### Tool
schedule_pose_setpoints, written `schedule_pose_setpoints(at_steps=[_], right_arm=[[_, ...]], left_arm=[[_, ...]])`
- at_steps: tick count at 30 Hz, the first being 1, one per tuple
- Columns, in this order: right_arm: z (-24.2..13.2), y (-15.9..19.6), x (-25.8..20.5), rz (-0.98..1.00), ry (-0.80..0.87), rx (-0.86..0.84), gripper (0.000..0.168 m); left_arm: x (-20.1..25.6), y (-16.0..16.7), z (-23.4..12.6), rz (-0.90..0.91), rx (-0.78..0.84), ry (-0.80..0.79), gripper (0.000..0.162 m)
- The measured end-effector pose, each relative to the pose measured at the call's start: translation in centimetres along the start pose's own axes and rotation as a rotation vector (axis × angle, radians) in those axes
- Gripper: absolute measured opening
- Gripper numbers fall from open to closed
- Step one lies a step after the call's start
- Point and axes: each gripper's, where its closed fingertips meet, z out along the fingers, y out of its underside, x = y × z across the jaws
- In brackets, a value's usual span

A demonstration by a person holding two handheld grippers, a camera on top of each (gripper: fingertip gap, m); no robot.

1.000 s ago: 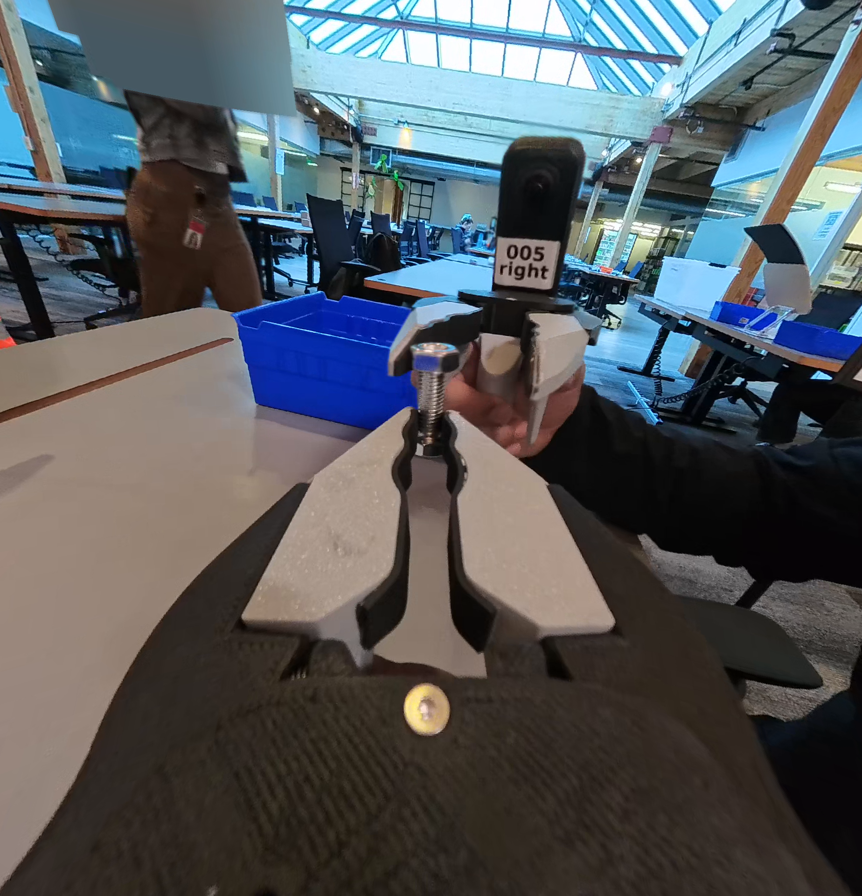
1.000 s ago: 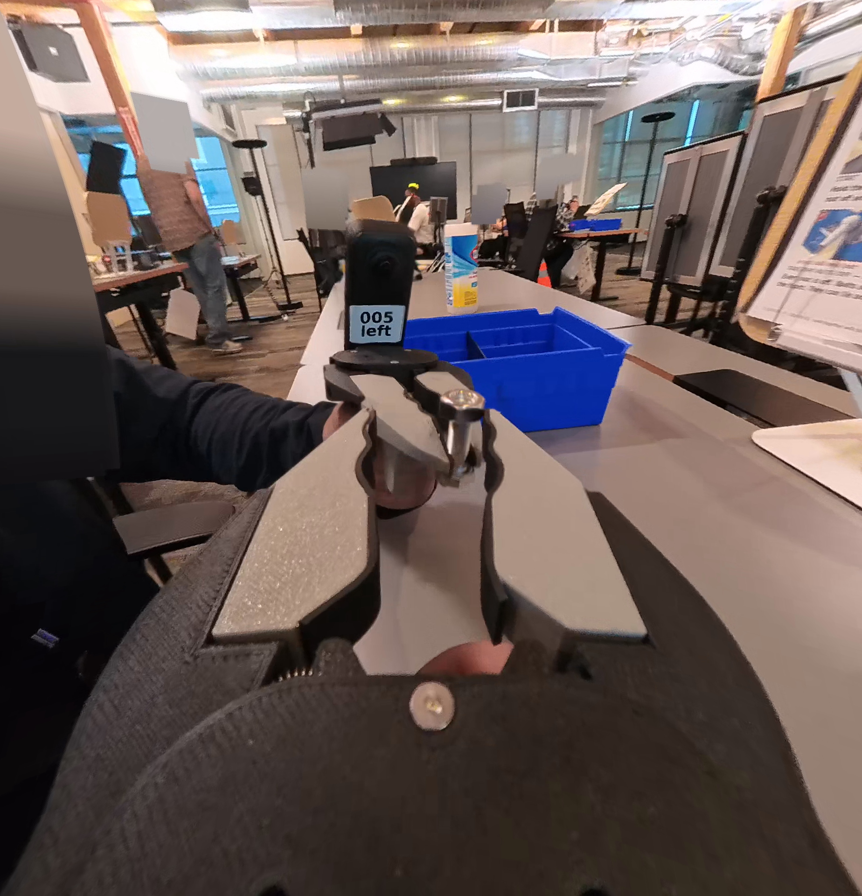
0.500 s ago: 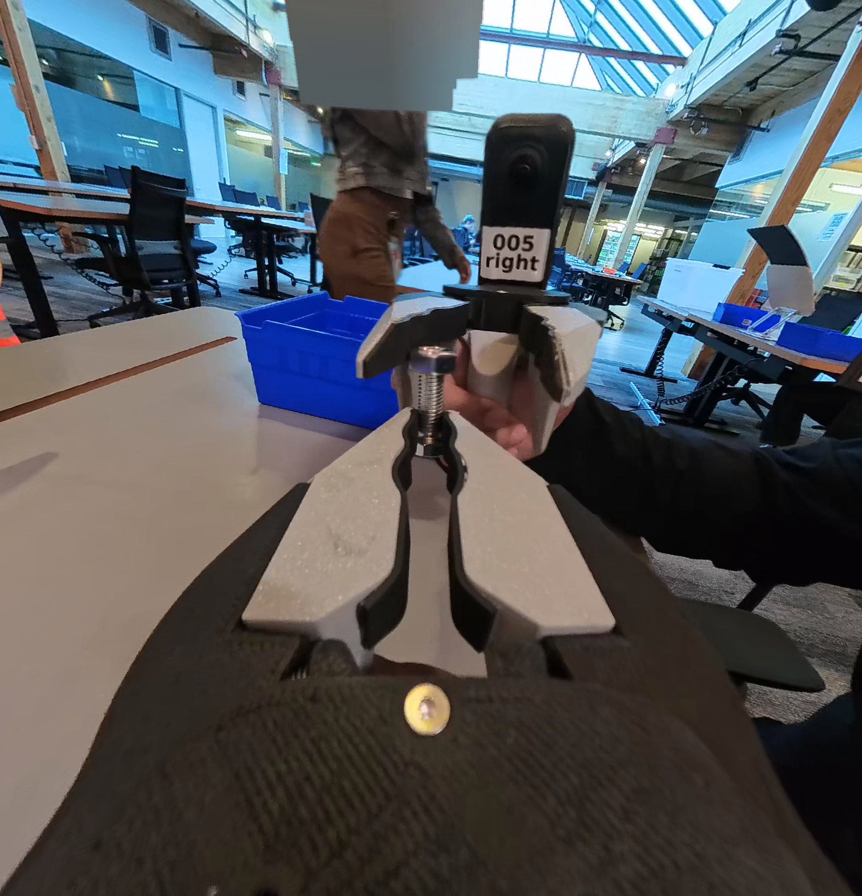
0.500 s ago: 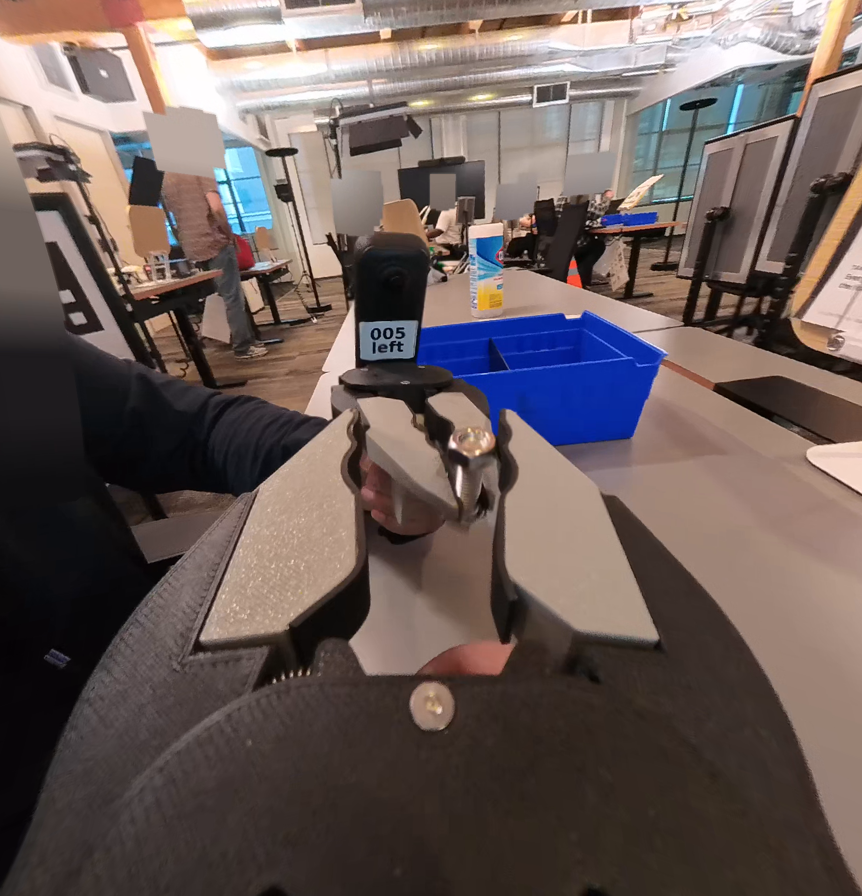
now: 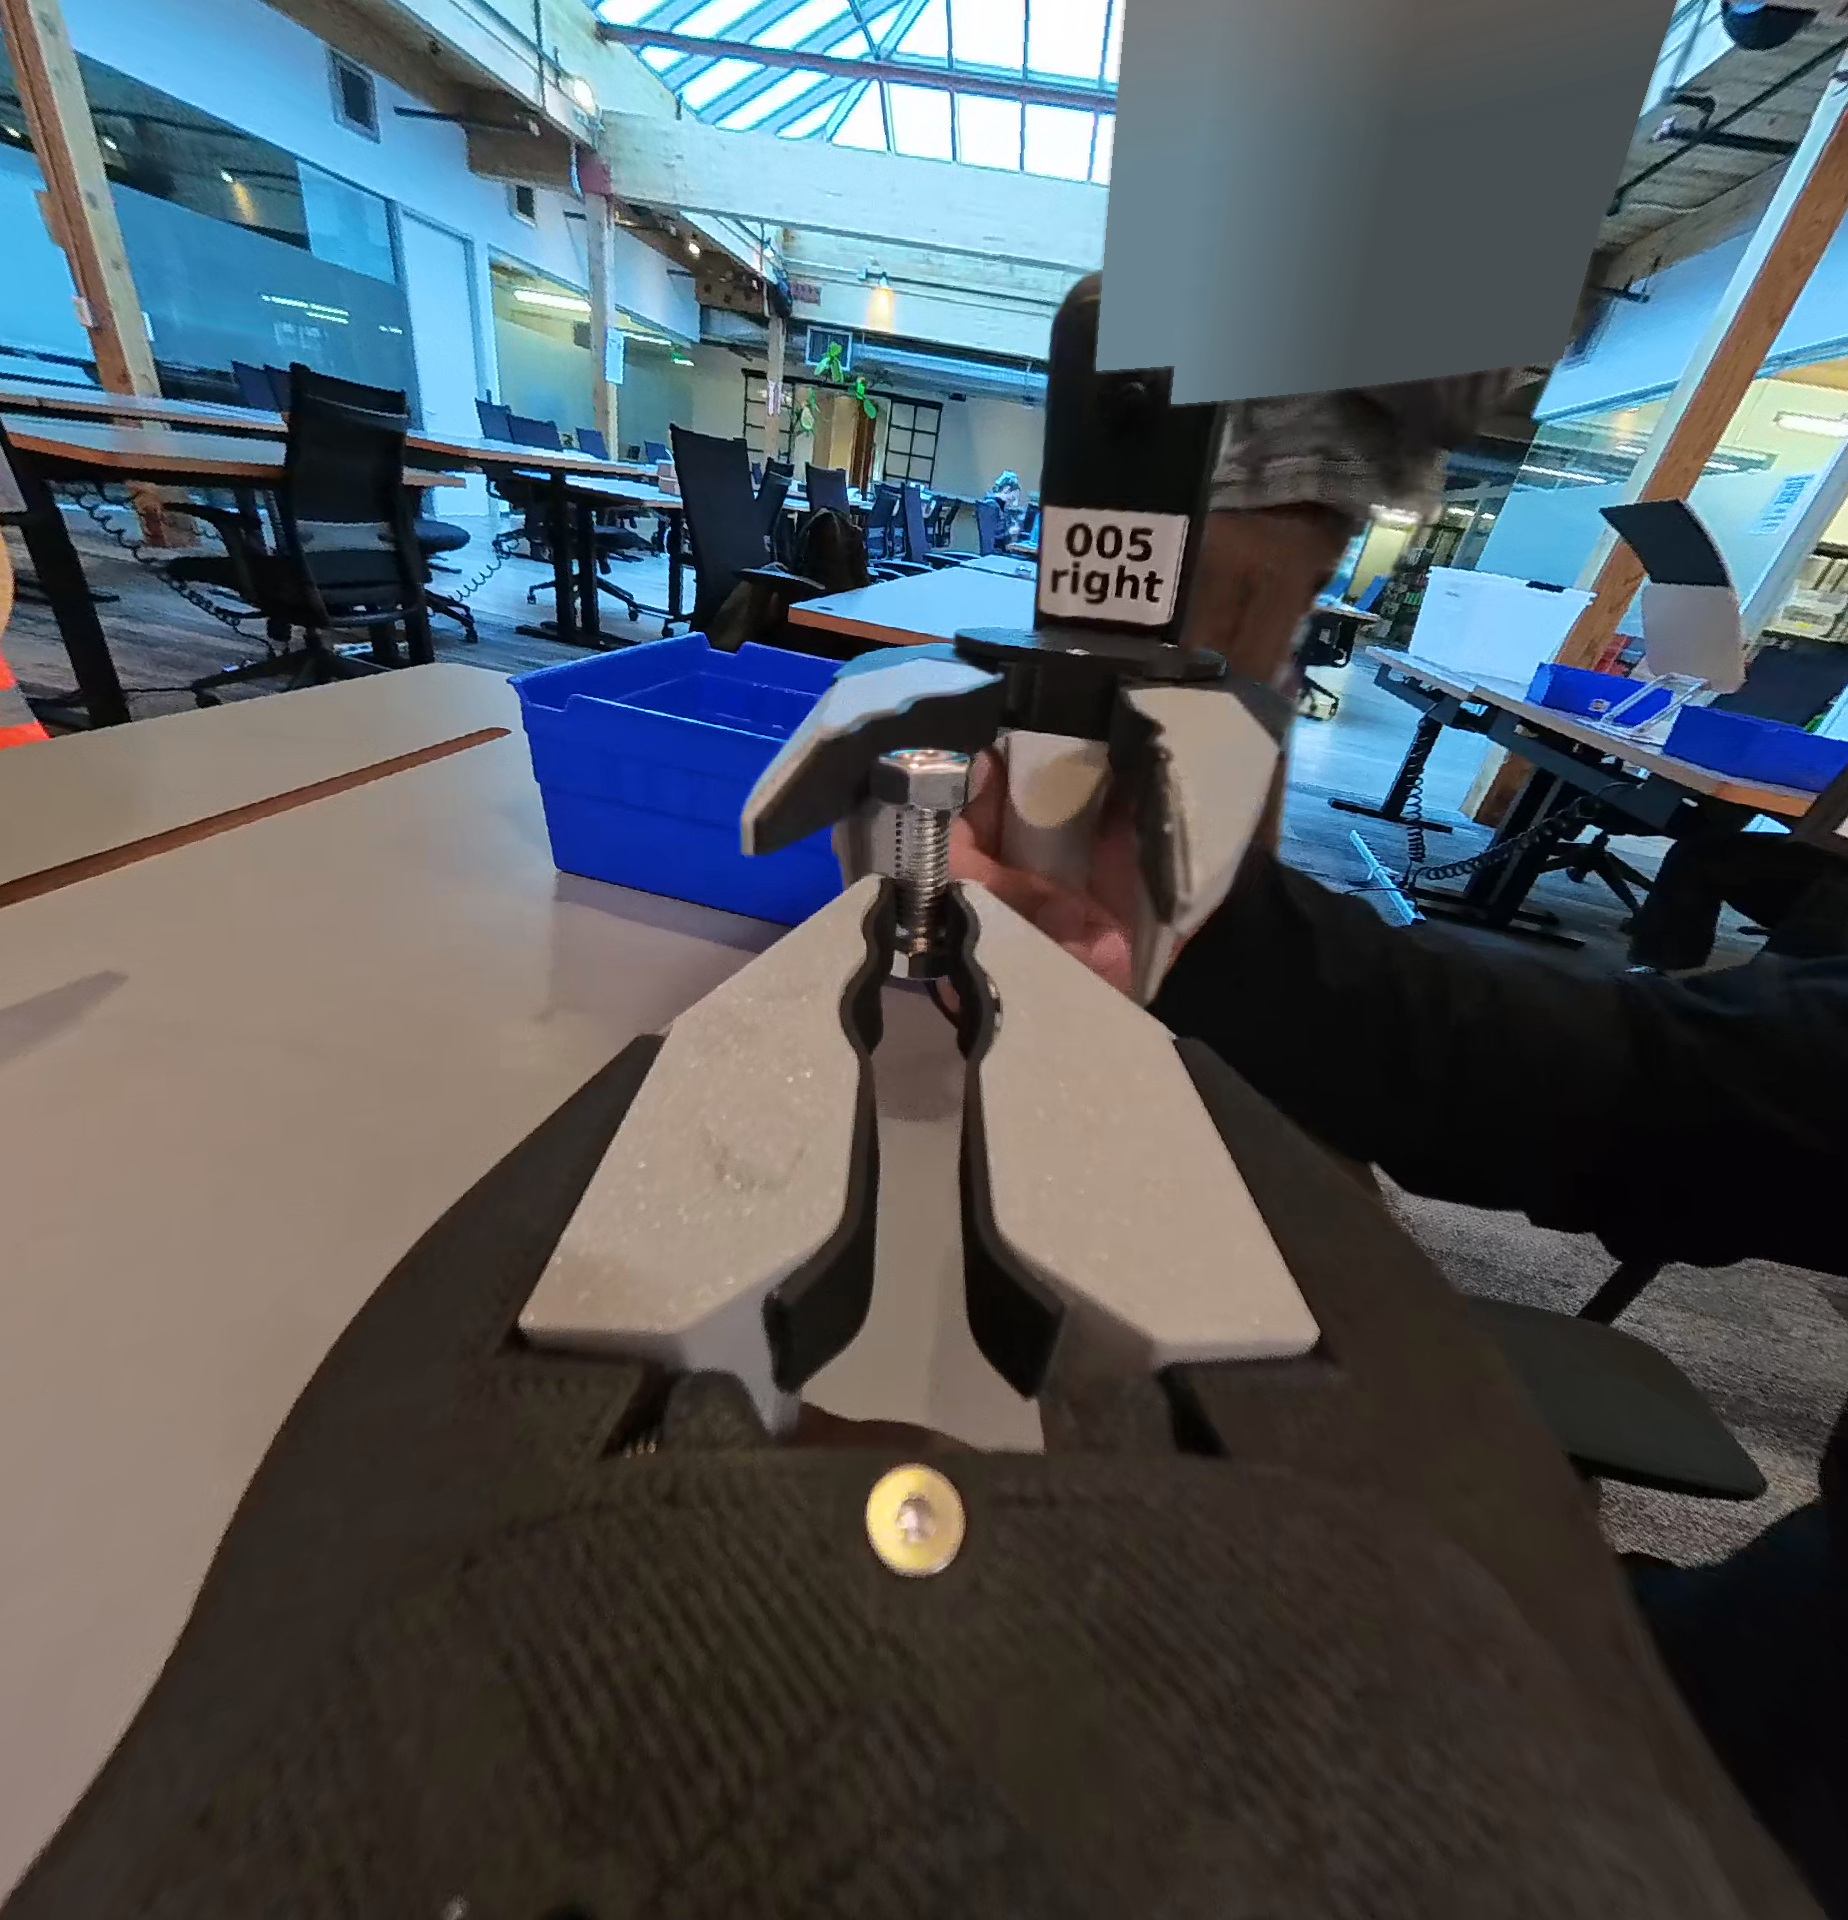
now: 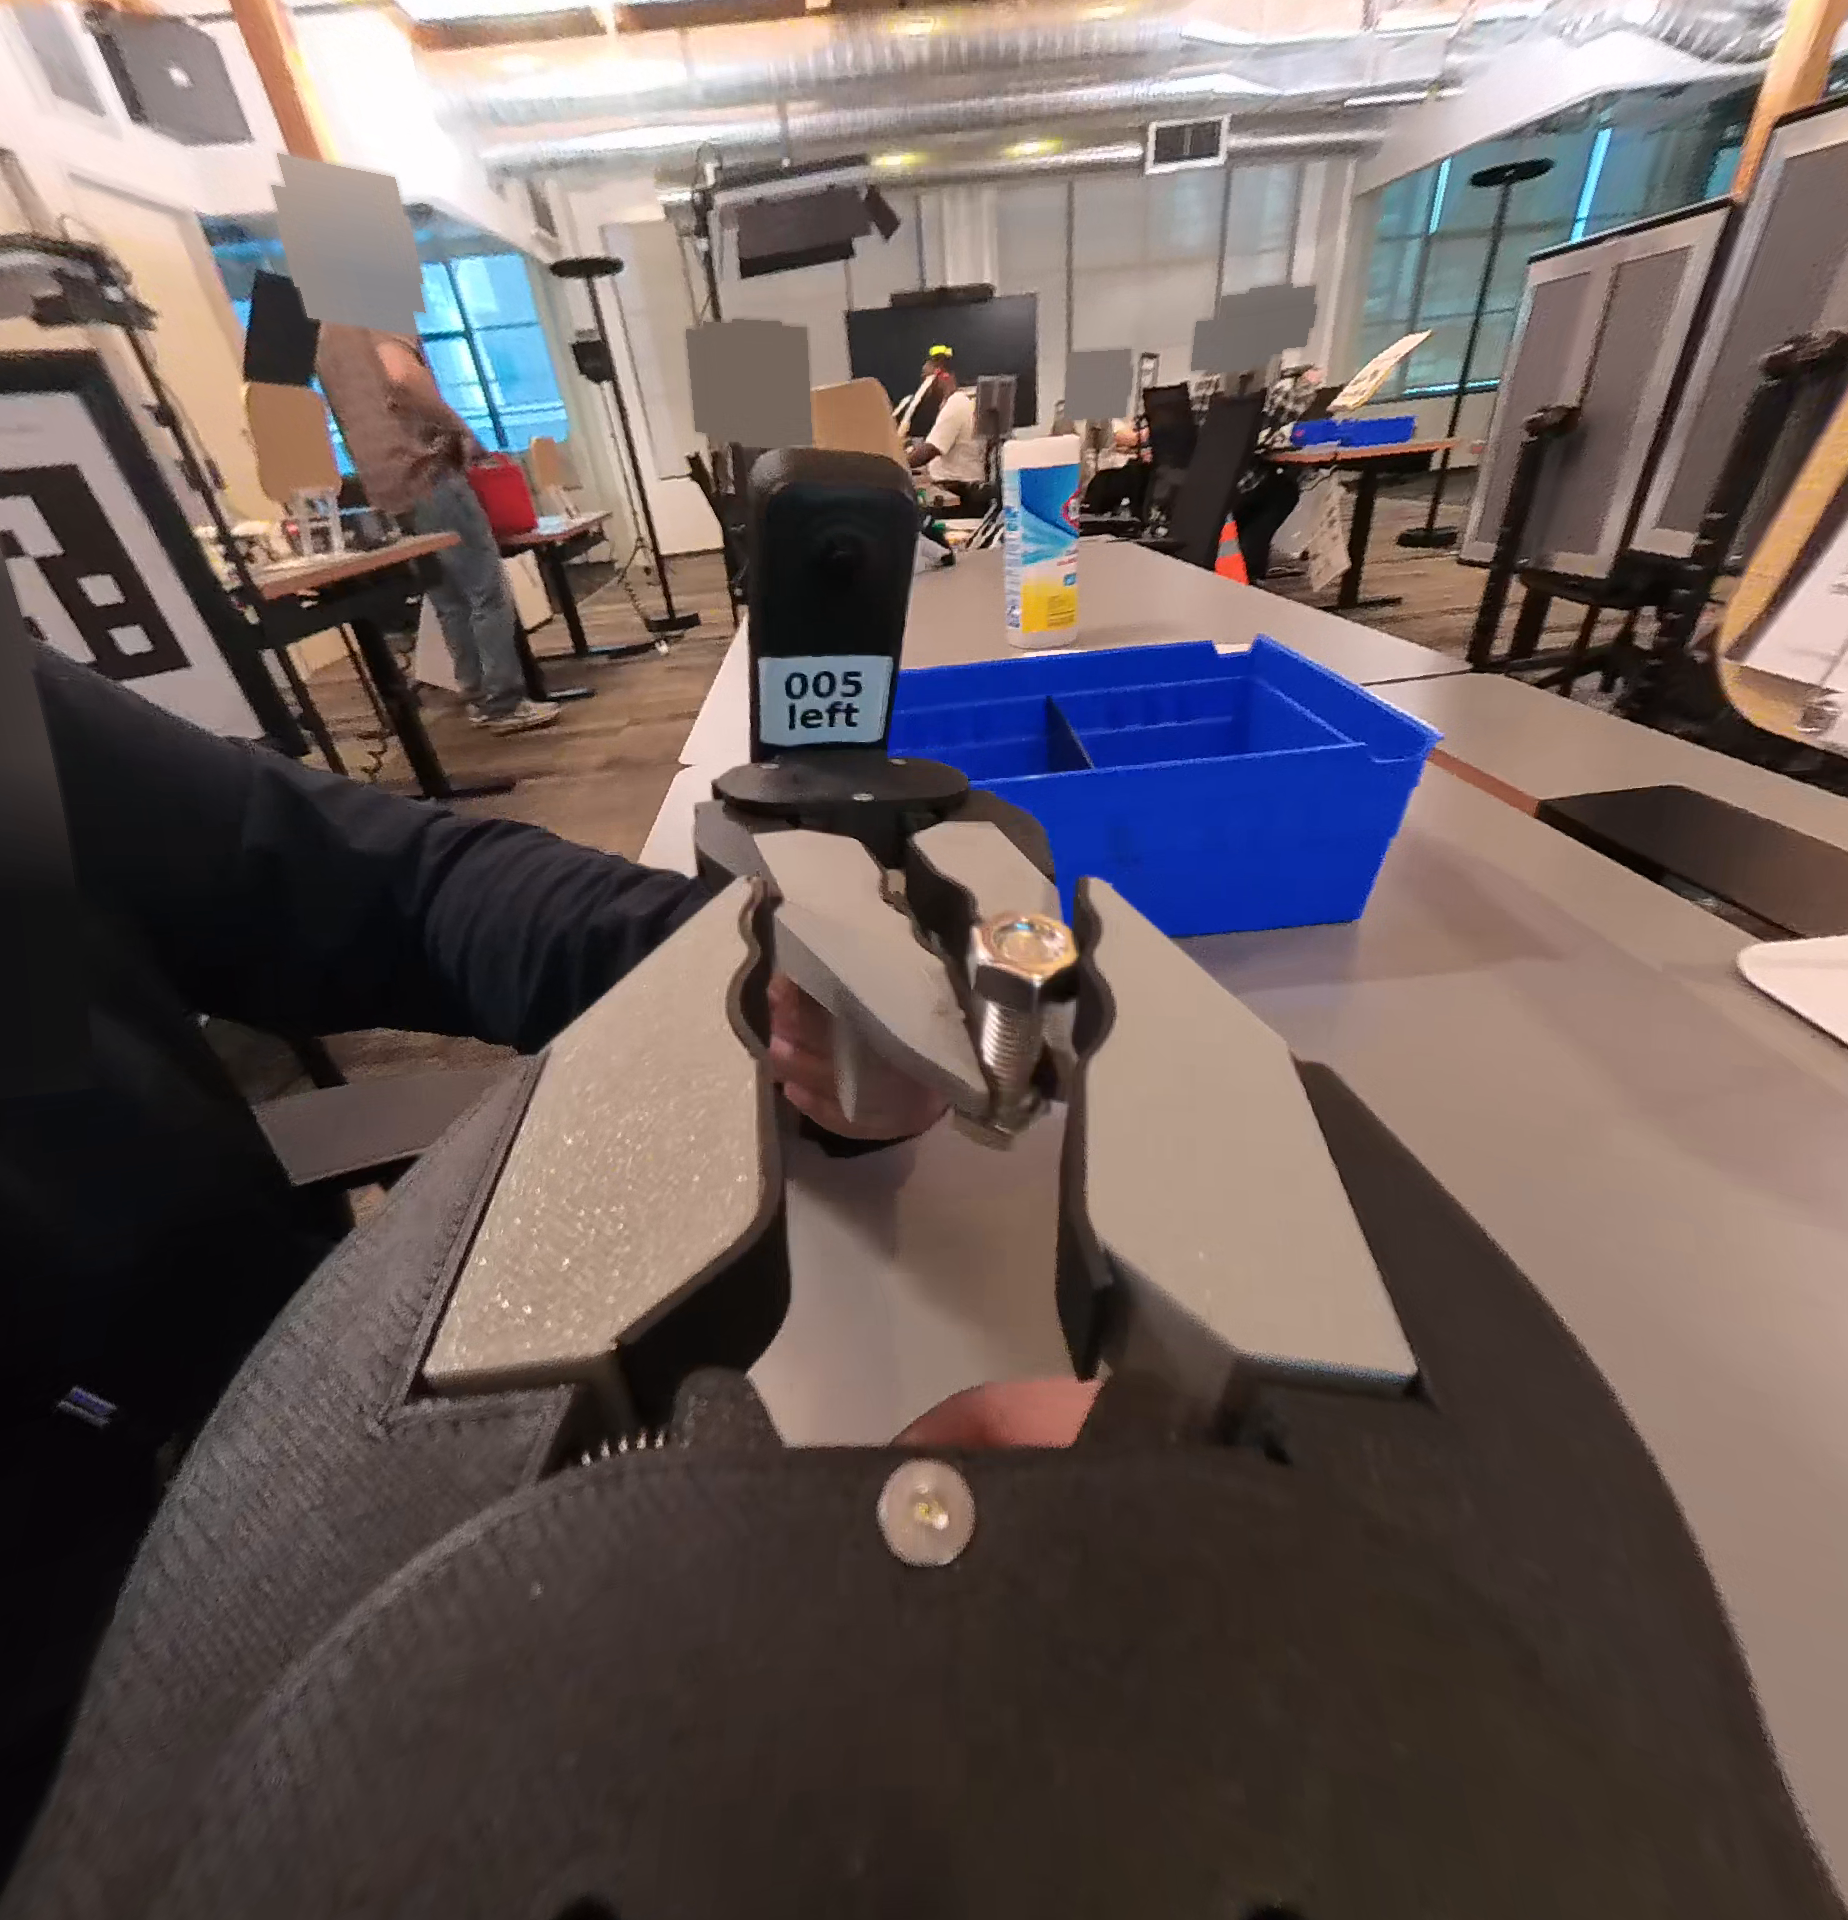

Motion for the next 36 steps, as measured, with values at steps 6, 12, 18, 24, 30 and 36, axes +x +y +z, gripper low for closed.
schedule_pose_setpoints(at_steps=[6,12,18,24,30,36], right_arm=[[-2.1,0.2,-0.3,-0.014,0.055,0.0,0.058],[-4.5,-0.3,-0.1,-0.014,0.099,0.065,0.046],[-1.3,-0.7,1.2,-0.005,0.067,0.048,0.05],[-1.6,0.2,0.6,0.011,0.046,0.019,0.056],[-4.4,-1.0,0.8,0.012,0.087,0.099,0.045],[-1.0,0.3,1.9,0.02,0.088,0.015,0.046]], left_arm=[[-0.5,0.1,-0.1,0.008,-0.005,-0.019,0.007],[-1.1,-0.2,-0.4,-0.029,0.012,-0.029,0.007],[-0.6,0.0,-0.1,-0.018,0.001,-0.017,0.007],[-1.4,-0.2,-0.5,-0.005,0.006,-0.05,0.007],[-2.1,-0.4,-0.8,-0.045,0.018,-0.062,0.007],[-1.1,-0.1,-0.3,-0.02,0.003,-0.038,0.007]])
